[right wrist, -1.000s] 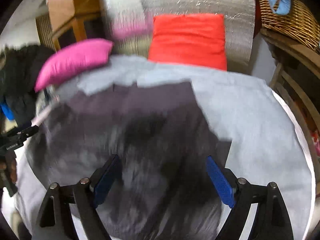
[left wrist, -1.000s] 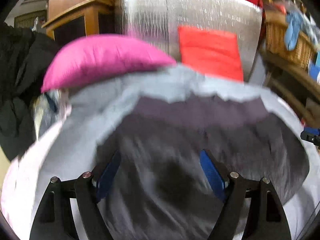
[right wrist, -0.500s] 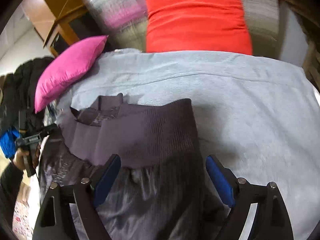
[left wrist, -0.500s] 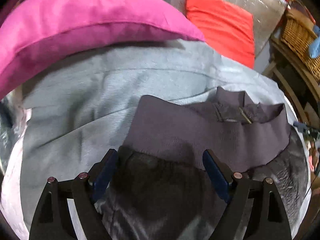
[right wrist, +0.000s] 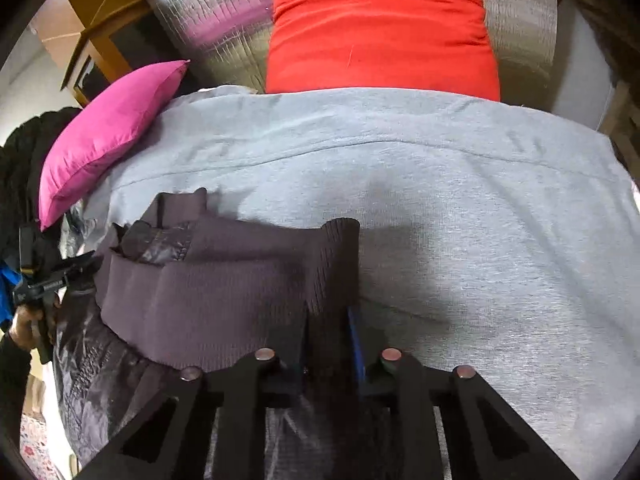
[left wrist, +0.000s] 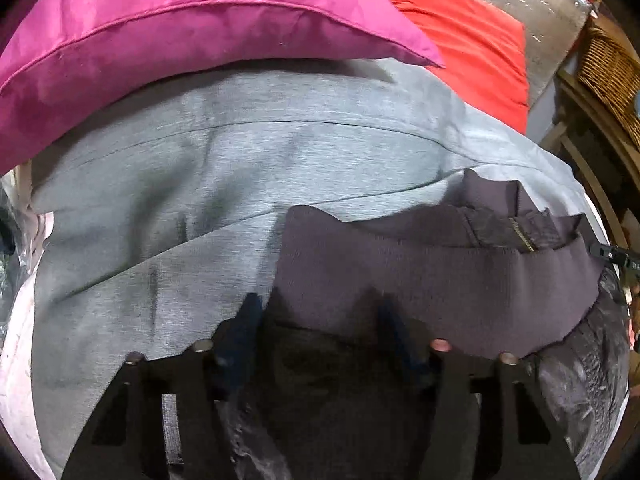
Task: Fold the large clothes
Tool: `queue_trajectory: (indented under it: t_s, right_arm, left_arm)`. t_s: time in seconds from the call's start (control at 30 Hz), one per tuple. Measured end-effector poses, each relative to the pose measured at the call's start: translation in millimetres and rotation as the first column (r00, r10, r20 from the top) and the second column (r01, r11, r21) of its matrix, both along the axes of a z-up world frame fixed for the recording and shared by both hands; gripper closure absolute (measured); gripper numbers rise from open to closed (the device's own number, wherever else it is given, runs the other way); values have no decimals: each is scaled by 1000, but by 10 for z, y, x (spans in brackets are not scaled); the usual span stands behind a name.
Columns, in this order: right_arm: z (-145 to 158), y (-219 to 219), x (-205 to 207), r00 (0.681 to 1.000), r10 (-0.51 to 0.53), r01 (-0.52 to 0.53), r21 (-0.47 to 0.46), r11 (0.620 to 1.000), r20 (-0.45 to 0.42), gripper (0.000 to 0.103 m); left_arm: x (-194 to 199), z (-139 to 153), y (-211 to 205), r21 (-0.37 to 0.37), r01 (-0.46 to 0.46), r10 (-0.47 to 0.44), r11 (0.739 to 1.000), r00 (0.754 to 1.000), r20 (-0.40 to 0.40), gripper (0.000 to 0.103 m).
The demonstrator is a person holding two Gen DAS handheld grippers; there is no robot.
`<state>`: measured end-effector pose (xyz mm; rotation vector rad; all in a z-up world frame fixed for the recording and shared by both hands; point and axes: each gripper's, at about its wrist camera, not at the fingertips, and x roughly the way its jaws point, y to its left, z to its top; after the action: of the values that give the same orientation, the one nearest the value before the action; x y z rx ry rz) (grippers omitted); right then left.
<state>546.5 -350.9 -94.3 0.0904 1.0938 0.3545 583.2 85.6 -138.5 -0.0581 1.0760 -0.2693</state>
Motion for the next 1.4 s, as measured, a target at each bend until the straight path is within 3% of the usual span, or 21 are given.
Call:
queue_trajectory:
  t_s: [0.13, 0.2, 0.27, 0.33, 0.43, 0.5, 0.53, 0.57, 0.63, 0.77, 0.83, 0.97, 1.13, 1.4]
  right_arm:
    - [36, 13, -1, 1000, -14, 14, -3, 1000, 4, 80]
    - [93, -47, -4, 999, -39, 38, 37, 999, 33, 72]
    - [137, -118, -13, 996, -68, 63, 85, 994, 52, 14]
    - [152, -157, -24, 993, -90, 81, 118, 990, 73, 12]
    - [31, -51, 27, 999, -43, 42, 85, 996, 11, 14]
    - [-45, 47, 29, 1000, -11, 11, 46, 999, -2, 35]
    - [-71, 64, 42, 1000, -9, 10, 49, 999, -13, 71]
    - [-80, 65, 50, 999, -30, 30, 25, 999, -11, 80]
    - [-40, 54, 32, 999, -41, 41, -1, 999, 9, 87]
    - [219, -68, -64, 992, -69, 72, -29, 997, 110, 92]
    - [266, -183, -47, 985, -112, 117, -26, 993, 127, 95]
    - [40, -185, 51, 986, -137, 144, -73, 987, 93, 95]
    - [-214, -267, 139, 977, -200, 205, -51, 978, 77, 95]
    - [-271, -281, 142, 968, -239, 244, -54, 968, 75, 96]
  left_arm:
    - [6, 65, 32, -6, -7, 7, 1000, 1000, 15, 37]
    - [12, 123, 71, -6, -28, 29, 1000, 999, 42, 20]
    - [41, 129, 82, -7, -39, 39, 999, 998, 50, 17]
    - [71, 84, 42, 18, -24, 23, 1000, 999, 40, 18]
    - [99, -52, -91, 59, 13, -13, 998, 1000, 9, 18]
    - [107, -87, -163, 70, 34, -34, 997, 999, 0, 45]
    - [119, -100, -215, 113, 33, -33, 993, 999, -6, 54]
    - [125, -89, -268, 155, 42, -43, 987, 999, 3, 77]
    - [111, -38, -304, 187, 40, -46, 981, 999, 29, 83]
    - [109, 119, -157, 167, -28, 10, 986, 994, 106, 86]
    - [185, 31, -73, 141, -74, 64, 987, 995, 80, 86]
    - [255, -251, -98, 161, -91, 87, 983, 996, 36, 86]
    - [288, -337, 93, 105, -141, 140, 984, 990, 19, 84]
    - [271, -419, -8, 145, -160, 155, 976, 987, 44, 82]
